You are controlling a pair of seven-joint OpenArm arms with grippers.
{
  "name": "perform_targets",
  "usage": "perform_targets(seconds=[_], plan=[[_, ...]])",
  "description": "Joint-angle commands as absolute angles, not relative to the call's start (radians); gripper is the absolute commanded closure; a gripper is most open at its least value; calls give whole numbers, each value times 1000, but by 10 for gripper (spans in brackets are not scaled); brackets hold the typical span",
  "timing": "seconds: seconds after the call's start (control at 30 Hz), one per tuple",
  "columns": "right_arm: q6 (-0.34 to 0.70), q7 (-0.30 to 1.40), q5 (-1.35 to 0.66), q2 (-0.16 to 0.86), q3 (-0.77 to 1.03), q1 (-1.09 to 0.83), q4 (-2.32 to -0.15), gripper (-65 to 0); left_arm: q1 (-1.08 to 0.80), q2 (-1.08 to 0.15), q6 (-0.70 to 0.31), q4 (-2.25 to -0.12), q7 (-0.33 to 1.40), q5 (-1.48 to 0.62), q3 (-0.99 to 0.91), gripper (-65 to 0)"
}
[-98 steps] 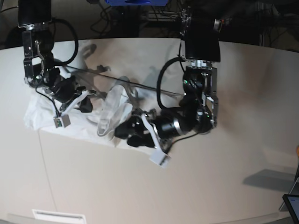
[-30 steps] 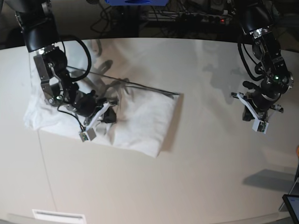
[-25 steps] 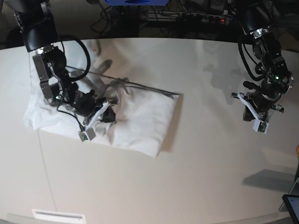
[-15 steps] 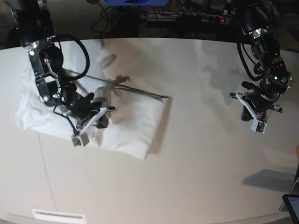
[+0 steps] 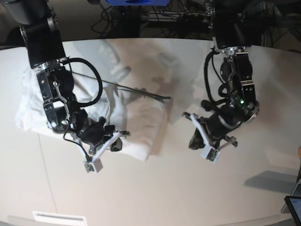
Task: Fold the T-shirt properly
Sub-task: 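Press the folded stack flat with the right gripper, then smooth the folded shirt with the left gripper and withdraw the right gripper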
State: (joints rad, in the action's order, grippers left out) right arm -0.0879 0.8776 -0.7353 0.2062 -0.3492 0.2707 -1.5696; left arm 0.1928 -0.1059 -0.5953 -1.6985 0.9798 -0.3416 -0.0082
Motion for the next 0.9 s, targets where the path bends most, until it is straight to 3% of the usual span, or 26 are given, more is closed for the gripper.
perform_targets(seconds=[0.0,0.33,0.57,0.87], plan=[[-84,860,-742,214,-340,292,-1580,-3,236,-96,-588,-1692,964,-344,7,-47],[-88,771,-742,305,-252,214,-1581,-3,323,-48,-591,-1570,963,-355,209,-331],[-88,627,-742,306,-44,91,-1581,-3,325,-48,-590,-1486,892,-346,254,-343],[-85,535,-742,305,93,-2,-1581,-9,321,-62,-587,-1260,789,-343,254,-341]])
